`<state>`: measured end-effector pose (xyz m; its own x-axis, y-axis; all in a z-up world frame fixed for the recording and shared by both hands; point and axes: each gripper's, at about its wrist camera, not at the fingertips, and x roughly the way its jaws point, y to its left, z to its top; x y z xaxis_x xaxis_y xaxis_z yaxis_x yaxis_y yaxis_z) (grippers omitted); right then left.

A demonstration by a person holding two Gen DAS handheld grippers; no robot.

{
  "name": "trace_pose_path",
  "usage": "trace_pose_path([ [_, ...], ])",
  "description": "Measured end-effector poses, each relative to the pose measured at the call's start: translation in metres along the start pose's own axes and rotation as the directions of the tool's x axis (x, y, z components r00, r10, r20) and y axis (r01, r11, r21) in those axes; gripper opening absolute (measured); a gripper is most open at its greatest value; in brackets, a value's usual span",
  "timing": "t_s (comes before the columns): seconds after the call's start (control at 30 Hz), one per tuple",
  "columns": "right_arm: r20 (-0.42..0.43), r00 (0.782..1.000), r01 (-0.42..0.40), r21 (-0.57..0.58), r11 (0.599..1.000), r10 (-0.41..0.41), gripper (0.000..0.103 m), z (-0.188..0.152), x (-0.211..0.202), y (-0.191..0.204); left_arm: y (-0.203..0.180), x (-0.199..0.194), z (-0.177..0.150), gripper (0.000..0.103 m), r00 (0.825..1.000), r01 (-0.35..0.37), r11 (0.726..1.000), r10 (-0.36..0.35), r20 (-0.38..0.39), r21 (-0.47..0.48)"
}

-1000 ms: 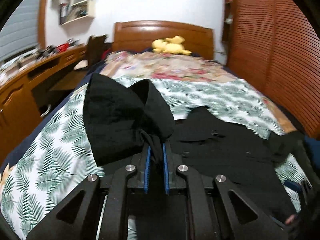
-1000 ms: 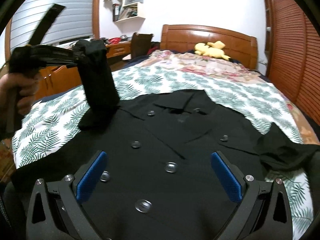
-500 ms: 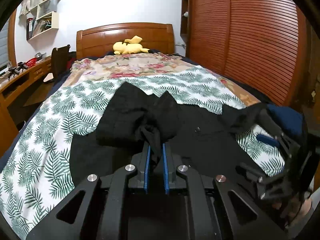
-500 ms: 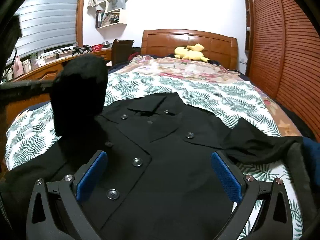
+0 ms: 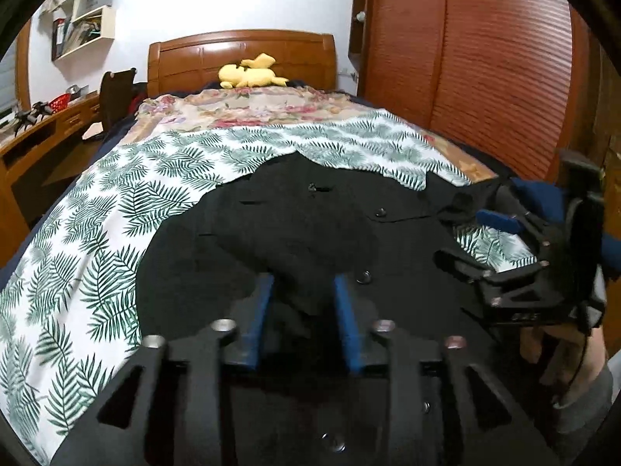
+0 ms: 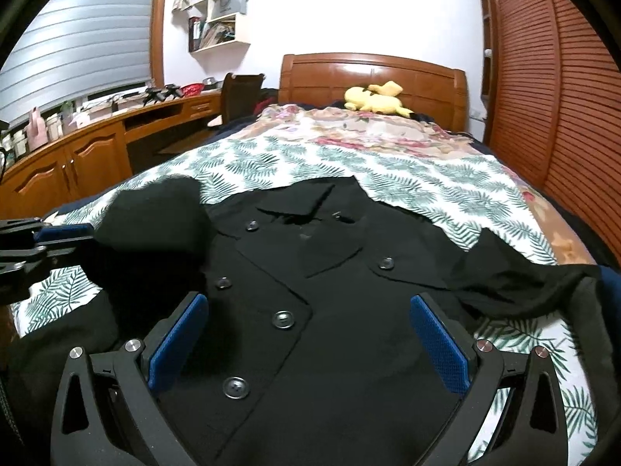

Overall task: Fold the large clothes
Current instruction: 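Lower the sleeve onto the coat front and open the left tool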

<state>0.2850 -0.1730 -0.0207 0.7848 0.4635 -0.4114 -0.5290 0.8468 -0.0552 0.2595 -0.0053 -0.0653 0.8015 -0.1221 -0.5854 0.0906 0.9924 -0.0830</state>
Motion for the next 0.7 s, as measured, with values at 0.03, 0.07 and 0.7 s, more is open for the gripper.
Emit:
trace_pose_path([
  [0.03, -0.004, 1.0, -0.004, -0.004, 1.0, 0.004, 0.103, 0.0, 0.002, 0.001, 0.002, -0.003, -0.002, 0.051, 1.0, -0.003, 1.0, 0.003, 0.009, -0.007],
  [0.07, -0.009, 1.0, -0.015, -0.007, 1.0, 0.015, 0.103, -0.001, 0.003, 0.002, 0.004, -0.004, -0.004, 0.061, 1.0, -0.009, 1.0, 0.009, 0.011, -0.014],
  [0.7, -0.179, 0.973, -0.158, -0.062, 0.985, 0.145, 0.103, -0.015, 0.031, -0.005, 0.071, -0.023, -0.037, 0.078, 0.992, -0.126, 0.987, 0.126, -0.003, -0.102],
])
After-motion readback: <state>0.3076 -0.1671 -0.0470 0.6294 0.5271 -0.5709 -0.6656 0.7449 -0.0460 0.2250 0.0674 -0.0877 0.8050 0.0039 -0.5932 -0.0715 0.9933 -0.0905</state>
